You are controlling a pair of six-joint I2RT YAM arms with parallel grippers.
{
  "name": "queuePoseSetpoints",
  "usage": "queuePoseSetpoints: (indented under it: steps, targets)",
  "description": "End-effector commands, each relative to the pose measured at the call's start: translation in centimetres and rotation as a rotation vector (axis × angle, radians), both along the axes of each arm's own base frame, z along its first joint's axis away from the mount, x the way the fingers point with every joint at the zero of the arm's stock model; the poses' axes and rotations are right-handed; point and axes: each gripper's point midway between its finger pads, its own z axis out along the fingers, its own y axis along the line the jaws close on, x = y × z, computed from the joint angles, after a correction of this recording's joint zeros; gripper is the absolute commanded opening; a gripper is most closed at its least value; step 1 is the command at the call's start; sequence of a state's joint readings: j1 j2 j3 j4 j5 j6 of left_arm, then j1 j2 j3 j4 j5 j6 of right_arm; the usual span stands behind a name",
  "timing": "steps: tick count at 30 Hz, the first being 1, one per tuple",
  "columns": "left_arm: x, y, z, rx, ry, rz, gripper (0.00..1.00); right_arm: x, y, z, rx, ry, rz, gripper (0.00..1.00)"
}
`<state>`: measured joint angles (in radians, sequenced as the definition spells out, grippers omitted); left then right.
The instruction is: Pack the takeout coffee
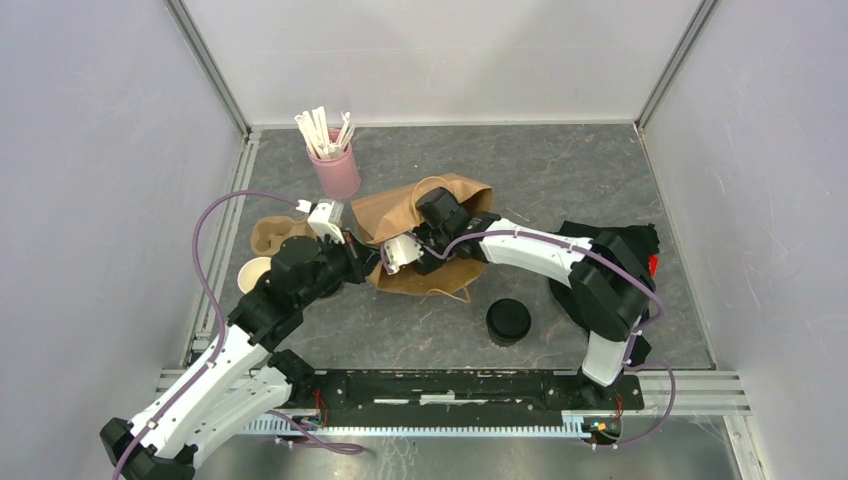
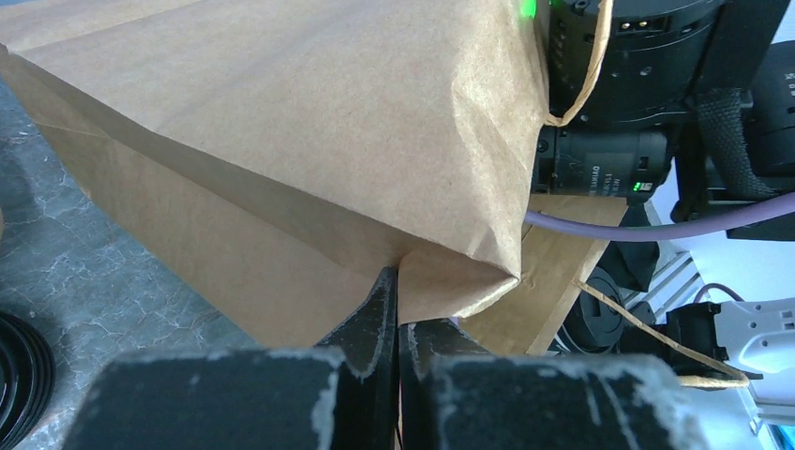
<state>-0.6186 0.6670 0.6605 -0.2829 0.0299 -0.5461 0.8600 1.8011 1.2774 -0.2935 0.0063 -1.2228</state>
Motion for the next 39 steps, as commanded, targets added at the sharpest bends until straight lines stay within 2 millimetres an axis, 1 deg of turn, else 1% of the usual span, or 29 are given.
queuePoseSetpoints:
  steps: [1,3,5,9,11,16,18,21,25,29,32,33,35,38,39]
  targets:
    - [-0.5,-1.5,2.5,-0.113,-0.014,-0.048,0.02,1.8,0.5,0.5,0.008,-0.049,-0.016,0.98]
    - [-0.4,-1.5,2.4,-0.112,-0.008,-0.044,0.02,1.8,0.6,0.4,0.011,-0.048,-0.014,0.97]
    - [-0.4,-1.3,2.3,-0.109,-0.006,-0.037,0.02,1.7,0.8,0.2,0.018,-0.037,-0.006,0.94]
    - [-0.3,-0.8,2.3,-0.107,0.001,-0.003,0.02,1.5,1.0,0.2,0.033,-0.015,-0.016,0.85]
    - [-0.2,-0.6,2.3,-0.109,0.004,0.012,0.02,0.9,1.3,0.0,0.049,0.014,-0.001,0.79]
    - [0.0,-0.2,1.9,-0.106,0.024,0.046,0.02,0.3,0.9,0.1,0.059,0.034,-0.013,0.68]
    - [0.3,0.2,1.7,-0.095,0.027,0.073,0.02,0.1,0.9,0.6,0.078,0.037,-0.019,0.63]
    - [0.7,0.7,1.3,-0.07,0.038,0.107,0.02,-0.3,0.8,1.5,0.092,0.039,-0.027,0.6]
    - [1.1,1.1,0.7,-0.035,0.06,0.139,0.02,-1.2,0.5,3.0,0.119,0.033,-0.035,0.57]
    - [1.3,1.2,0.7,-0.033,0.063,0.148,0.02,-2.0,-0.1,4.0,0.149,0.026,-0.044,0.56]
    - [1.2,0.9,0.6,-0.037,0.066,0.137,0.02,-2.4,-0.5,4.3,0.164,0.02,-0.048,0.57]
    - [1.2,0.8,0.5,-0.038,0.068,0.13,0.02,-2.5,-0.6,4.2,0.163,0.02,-0.046,0.6]
    - [1.0,0.5,0.3,-0.045,0.07,0.11,0.02,-2.4,-0.4,4.0,0.162,0.016,-0.032,0.69]
    - [0.6,-0.3,0.7,-0.073,0.059,0.062,0.02,-1.9,0.5,3.9,0.176,0.001,-0.014,0.81]
    - [0.5,-0.6,0.9,-0.085,0.054,0.047,0.02,-1.7,0.8,3.8,0.175,-0.003,-0.009,0.84]
